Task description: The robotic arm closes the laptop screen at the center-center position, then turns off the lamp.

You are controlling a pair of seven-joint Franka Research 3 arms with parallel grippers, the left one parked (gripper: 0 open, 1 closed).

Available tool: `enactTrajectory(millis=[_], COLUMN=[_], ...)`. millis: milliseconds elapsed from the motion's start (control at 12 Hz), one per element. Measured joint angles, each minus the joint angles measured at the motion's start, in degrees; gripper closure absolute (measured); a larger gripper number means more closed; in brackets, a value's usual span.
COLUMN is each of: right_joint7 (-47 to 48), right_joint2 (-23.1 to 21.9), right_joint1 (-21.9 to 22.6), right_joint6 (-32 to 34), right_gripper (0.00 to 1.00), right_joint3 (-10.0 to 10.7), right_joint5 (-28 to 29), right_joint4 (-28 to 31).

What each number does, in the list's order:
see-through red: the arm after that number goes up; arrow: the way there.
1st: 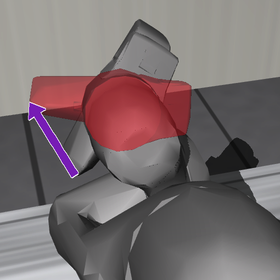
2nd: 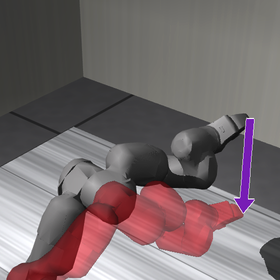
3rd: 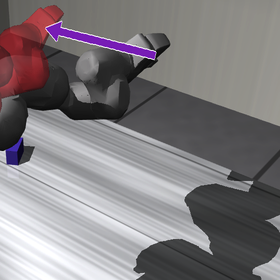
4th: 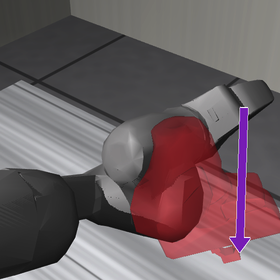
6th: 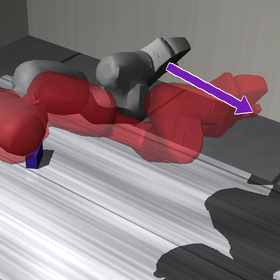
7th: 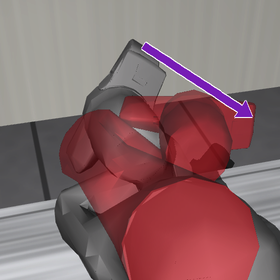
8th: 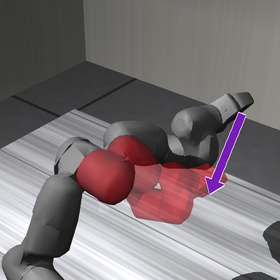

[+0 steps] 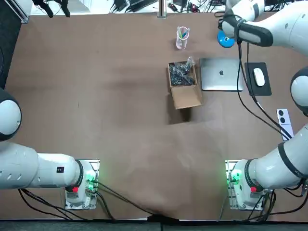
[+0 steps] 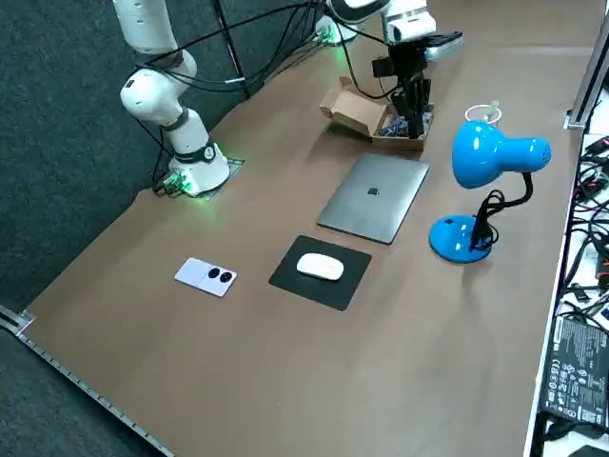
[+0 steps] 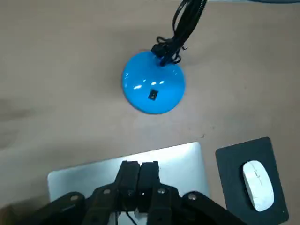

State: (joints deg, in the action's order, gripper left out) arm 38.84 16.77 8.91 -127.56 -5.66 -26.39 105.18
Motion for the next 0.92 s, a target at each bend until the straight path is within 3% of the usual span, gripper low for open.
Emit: enactTrajectory(millis=[250,583,917], right_joint7=[10.0,18.9,28.4], right_joint2=[2.1,4.9,8.6], right_joint1=[1.5,2.3,3.1], right_joint6=[-2.2,-5.4,-5.5], right_gripper=[0.98,0.98,0.98], right_joint3=[-0.1,-0.1,-0.1], right_joint5=[-7.5,-12.1,-20.6], right_joint4=[0.0,-0.5,-2.5])
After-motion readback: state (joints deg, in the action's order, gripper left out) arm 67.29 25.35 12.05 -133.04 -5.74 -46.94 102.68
